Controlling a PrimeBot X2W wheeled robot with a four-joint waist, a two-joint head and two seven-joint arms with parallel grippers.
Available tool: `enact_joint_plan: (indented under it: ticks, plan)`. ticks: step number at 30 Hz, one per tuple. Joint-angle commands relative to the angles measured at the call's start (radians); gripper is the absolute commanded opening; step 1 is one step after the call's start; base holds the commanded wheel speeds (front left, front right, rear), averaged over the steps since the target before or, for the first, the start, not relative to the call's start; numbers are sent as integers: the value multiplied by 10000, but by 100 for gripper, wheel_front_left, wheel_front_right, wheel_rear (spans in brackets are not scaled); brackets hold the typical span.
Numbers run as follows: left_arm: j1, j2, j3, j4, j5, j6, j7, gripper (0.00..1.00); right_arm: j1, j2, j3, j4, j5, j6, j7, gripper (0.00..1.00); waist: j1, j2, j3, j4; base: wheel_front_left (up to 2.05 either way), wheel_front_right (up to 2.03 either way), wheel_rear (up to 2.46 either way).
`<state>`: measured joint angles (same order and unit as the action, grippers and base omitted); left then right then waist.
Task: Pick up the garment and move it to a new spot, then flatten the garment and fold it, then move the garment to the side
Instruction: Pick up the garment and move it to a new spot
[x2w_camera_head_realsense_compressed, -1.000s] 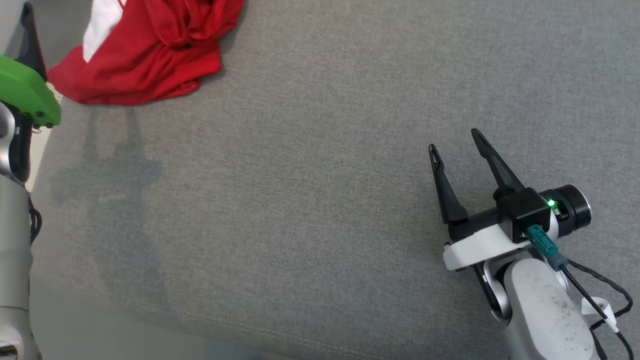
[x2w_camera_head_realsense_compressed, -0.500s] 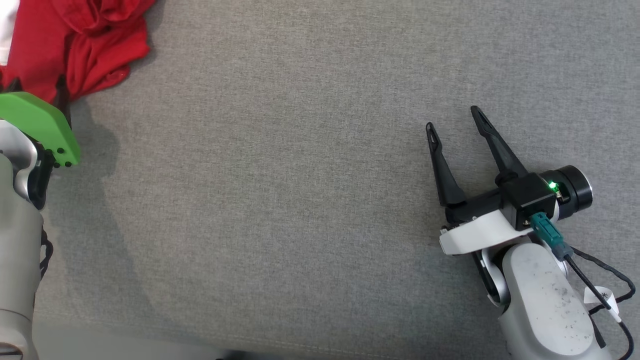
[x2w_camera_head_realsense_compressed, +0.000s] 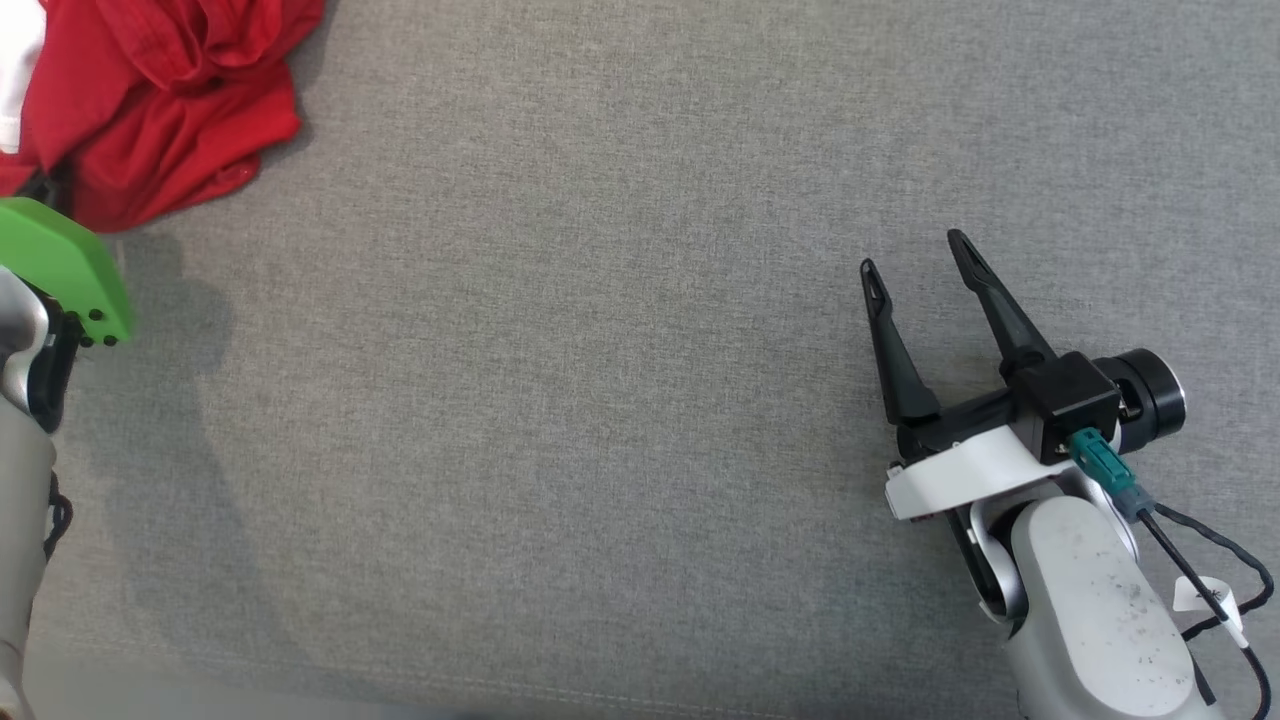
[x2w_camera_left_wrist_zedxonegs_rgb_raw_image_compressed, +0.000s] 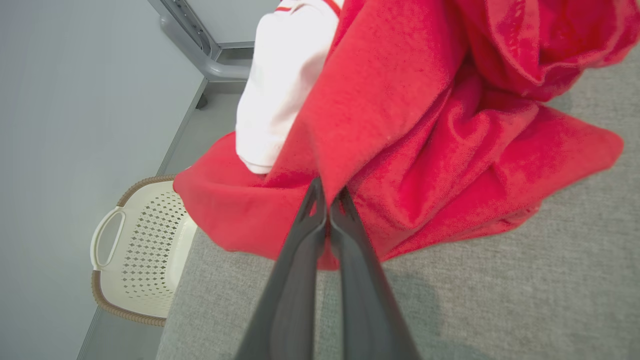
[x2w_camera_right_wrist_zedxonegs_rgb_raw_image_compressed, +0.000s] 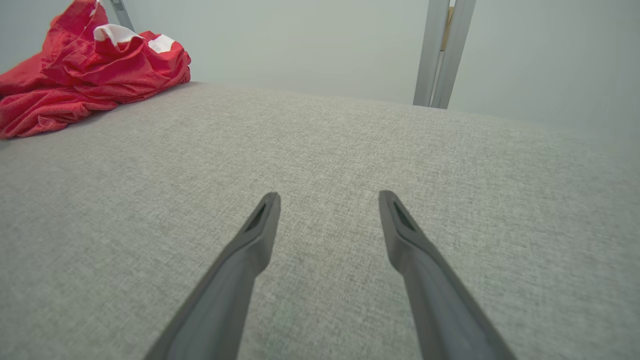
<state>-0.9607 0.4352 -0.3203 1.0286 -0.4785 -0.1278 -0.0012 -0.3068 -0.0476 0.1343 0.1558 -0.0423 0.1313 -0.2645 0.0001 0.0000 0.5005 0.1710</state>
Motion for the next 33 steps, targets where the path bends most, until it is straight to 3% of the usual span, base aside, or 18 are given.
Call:
enact_joint_plan:
  ticks: [1, 7, 18, 25, 33]
  plan:
    - [-249, 172, -47, 3, -39, -29, -124, 0, 148, -47, -81, 27, 84, -10, -1, 100, -1, 0, -206, -29, 0, 0, 0]
    - [-527, 460, -525, -108, -57, -29, -473, 0, 350, -44, -373, 95, 244, -10, -2, 100, -1, 0, -895, -43, 0, 0, 0]
    - [-1580, 743, -1730, -1071, 224, -22, -873, 0, 1237, -41, -1068, 345, 870, -8, -2, 100, -1, 0, -3180, -341, 0, 0, 0]
    - [-2118, 460, -2946, -2284, -83, -22, -548, 0, 2058, -38, -1476, 398, 1201, -8, -2, 100, -1, 0, -4461, -1002, 0, 0, 0]
    - [-2118, -315, -4323, -4125, -1245, -22, -426, 0, 2613, -38, -1728, 342, 1209, -10, -2, 100, -1, 0, -4877, -2168, 0, 0, 0]
